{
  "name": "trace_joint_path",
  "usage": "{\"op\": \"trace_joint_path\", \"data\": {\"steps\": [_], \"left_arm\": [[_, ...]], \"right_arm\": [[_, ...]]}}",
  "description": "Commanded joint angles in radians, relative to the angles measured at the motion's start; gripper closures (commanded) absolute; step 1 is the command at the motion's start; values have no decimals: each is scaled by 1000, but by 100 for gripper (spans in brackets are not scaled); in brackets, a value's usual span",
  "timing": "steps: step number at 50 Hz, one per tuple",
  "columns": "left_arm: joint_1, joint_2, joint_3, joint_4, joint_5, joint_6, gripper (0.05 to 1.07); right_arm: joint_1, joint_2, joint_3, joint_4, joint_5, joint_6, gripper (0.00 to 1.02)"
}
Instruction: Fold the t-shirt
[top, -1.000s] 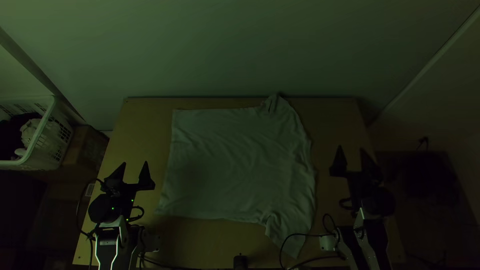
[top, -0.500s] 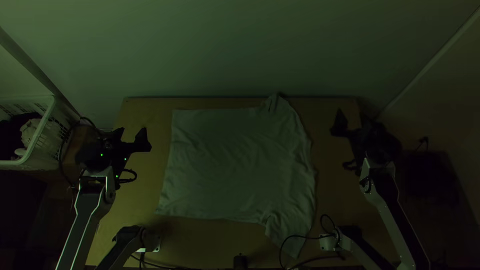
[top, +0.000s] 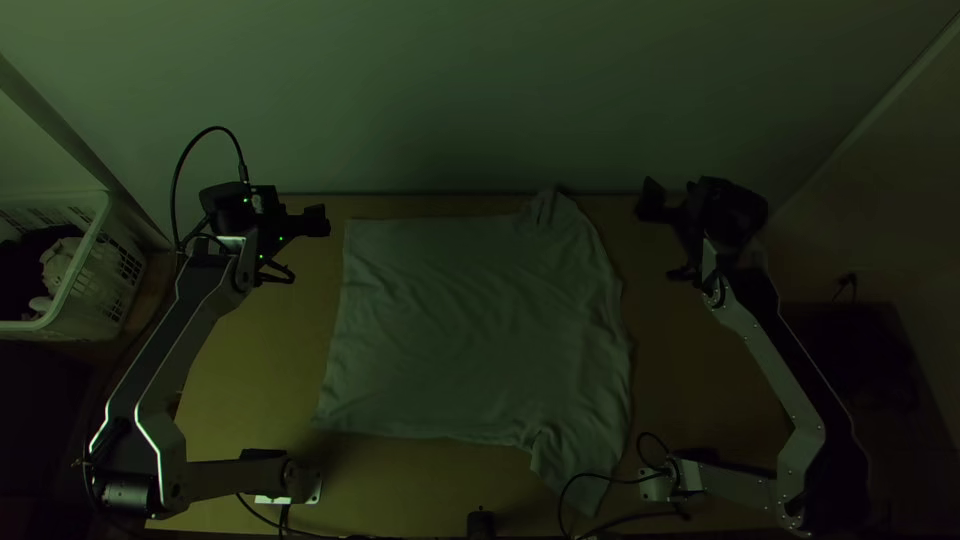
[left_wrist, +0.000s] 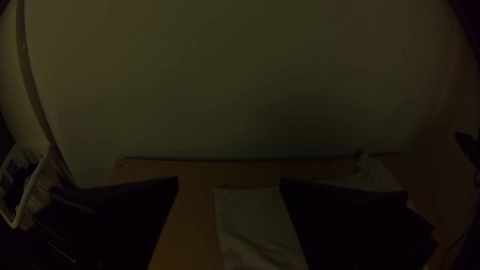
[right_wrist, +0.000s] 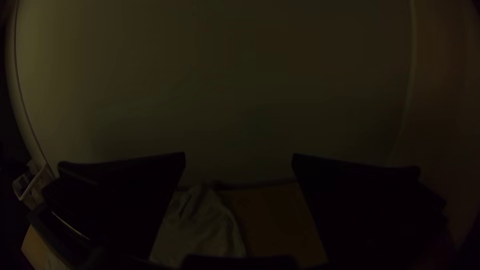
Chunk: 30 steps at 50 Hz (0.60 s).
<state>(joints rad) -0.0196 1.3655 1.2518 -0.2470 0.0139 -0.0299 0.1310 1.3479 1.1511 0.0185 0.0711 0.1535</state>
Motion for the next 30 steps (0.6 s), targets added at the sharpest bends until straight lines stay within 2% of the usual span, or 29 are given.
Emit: {"op": "trace_joint_path", "data": {"steps": [1,15,27,28,30], "left_arm": [[4,96,93,-29,-3,-16,9],[23,310,285,-83,-3,-16,9],[33,481,432,-149,4,-21,11],[33,494,443,-153,3,-21,12],[33,520,468,-158,3,-21,19]], "right_arm": [[12,68,71,-26,-5,21,5],[2,229,226,-117,-36,52,5],[-2,399,430,-318,-68,115,5],[-2,407,438,-324,-68,126,5],[-1,421,447,-328,-73,144,5]]}}
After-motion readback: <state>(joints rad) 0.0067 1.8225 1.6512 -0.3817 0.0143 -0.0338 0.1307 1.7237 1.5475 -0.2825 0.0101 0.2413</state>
